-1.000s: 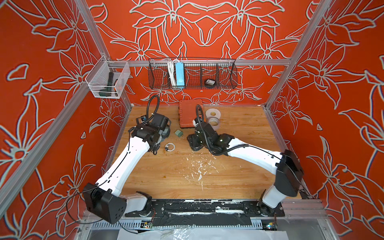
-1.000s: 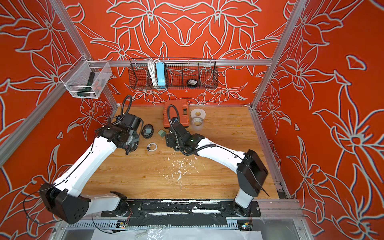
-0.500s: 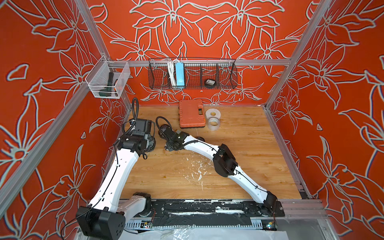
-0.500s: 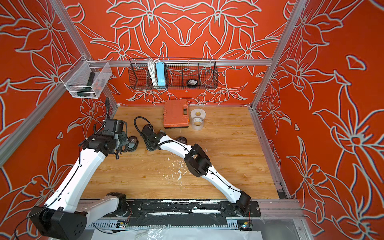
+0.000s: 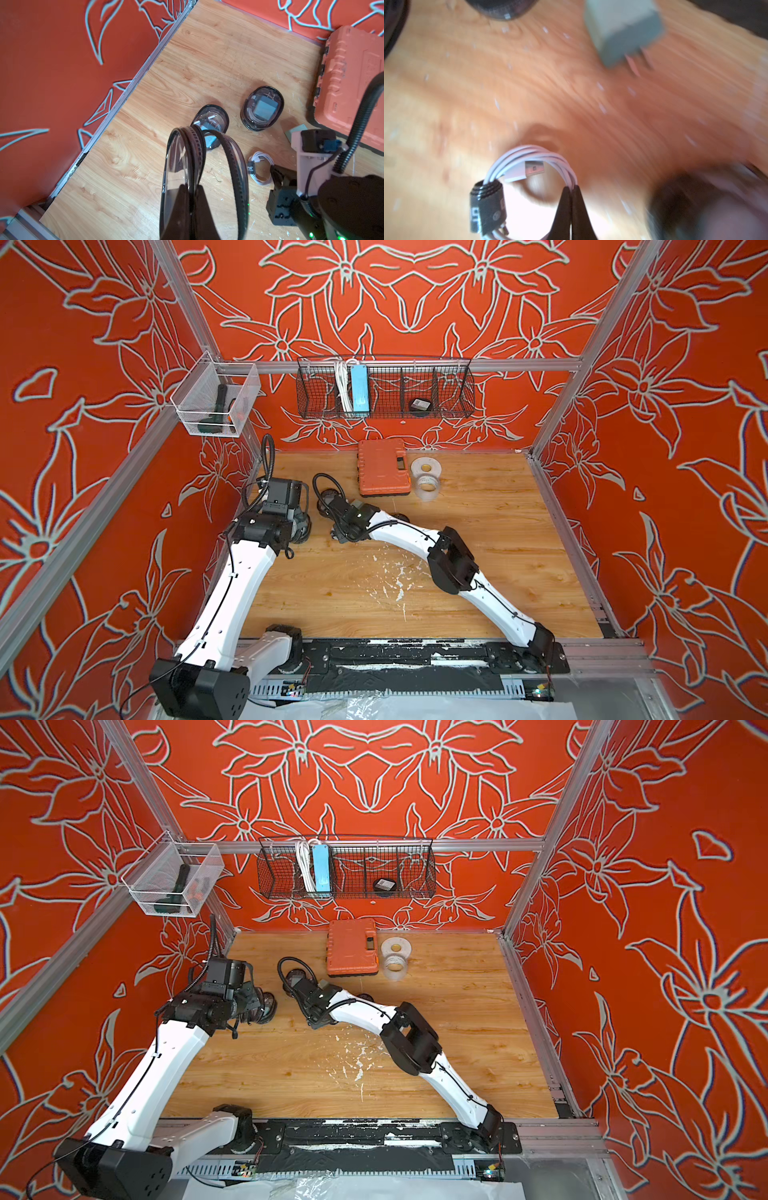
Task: Pack away charging kits
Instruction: Pick up the charging cable from the center of the board, then place the charging cable in the storage bag.
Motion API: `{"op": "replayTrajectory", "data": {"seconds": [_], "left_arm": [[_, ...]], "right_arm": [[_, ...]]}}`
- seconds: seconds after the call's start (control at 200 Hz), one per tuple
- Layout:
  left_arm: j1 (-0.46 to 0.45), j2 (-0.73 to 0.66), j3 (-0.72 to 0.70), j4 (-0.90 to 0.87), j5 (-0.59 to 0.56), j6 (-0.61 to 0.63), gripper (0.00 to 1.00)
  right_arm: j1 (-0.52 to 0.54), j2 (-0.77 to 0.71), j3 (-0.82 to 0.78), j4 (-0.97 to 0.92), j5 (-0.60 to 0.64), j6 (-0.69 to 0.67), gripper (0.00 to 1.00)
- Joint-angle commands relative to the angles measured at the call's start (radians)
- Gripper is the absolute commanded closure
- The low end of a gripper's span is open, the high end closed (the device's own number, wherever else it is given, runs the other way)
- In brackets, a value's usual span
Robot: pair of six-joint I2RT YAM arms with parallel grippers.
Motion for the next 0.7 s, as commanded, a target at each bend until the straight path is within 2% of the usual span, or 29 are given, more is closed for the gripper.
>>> {"op": "replayTrajectory", "data": {"seconds": [0.0,0.175,0.29,0.5,0.696], "left_arm": [[0.006,-0.016,-0.007,0.01,0.003,0.016,1.0],[0.007,-0.028,-0.009,0.019,0.005,0.025,1.0],[0.006,-0.064,-0.032,0.066,0.046,0.06,1.0],[0.006,-0.088,-0.039,0.083,0.046,0.071,1.0],[0.006,-0.104,-0.042,0.091,0.051,0.071,1.0]], "right_arm": [[0.003,0.037,-0.017,-0.026,0.014,0.012,0.56],[0.012,0.039,-0.054,-0.035,0.035,0.019,0.61],[0.013,0.039,-0.078,-0.038,0.036,0.029,0.67],[0.012,0.029,-0.102,-0.044,0.036,0.047,0.88],[0.013,-0.053,-0.17,-0.023,0.032,0.059,1.0]]}}
